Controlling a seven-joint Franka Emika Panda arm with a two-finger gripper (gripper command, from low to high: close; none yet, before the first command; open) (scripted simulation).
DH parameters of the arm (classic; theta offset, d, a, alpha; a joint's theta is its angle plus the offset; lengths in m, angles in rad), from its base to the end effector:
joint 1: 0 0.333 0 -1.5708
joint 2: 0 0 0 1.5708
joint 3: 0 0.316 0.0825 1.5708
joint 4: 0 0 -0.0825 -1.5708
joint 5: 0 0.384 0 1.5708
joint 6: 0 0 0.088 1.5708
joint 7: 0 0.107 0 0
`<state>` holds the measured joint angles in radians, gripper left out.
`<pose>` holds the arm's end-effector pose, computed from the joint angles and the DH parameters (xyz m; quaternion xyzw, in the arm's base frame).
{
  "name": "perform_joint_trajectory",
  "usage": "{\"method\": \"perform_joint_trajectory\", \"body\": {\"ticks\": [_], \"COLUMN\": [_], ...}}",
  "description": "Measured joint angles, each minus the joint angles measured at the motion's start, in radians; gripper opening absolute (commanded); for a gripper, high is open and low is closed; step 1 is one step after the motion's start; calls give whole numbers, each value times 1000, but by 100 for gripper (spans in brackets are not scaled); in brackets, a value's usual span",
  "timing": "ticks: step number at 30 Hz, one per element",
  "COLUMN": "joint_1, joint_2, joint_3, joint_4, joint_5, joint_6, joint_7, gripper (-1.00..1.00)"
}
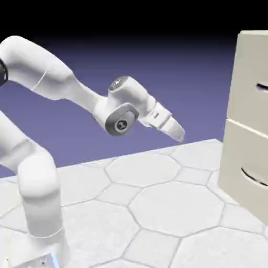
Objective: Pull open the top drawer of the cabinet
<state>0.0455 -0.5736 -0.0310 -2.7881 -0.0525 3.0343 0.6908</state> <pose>0.3926 0.0093 0.4699 -0.8722 0.2837 -0.3754 0.1336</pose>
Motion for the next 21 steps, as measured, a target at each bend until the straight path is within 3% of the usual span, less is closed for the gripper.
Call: {"method": "perform_joint_trajectory", "body": {"ticks": [21], "joint_1": [584], "joint_2": [-63], "joint_3": [-539], "joint_4": [381], "joint_5": [-913], "joint_6": [-47], "joint_7": [-874], "gripper": [0]}}
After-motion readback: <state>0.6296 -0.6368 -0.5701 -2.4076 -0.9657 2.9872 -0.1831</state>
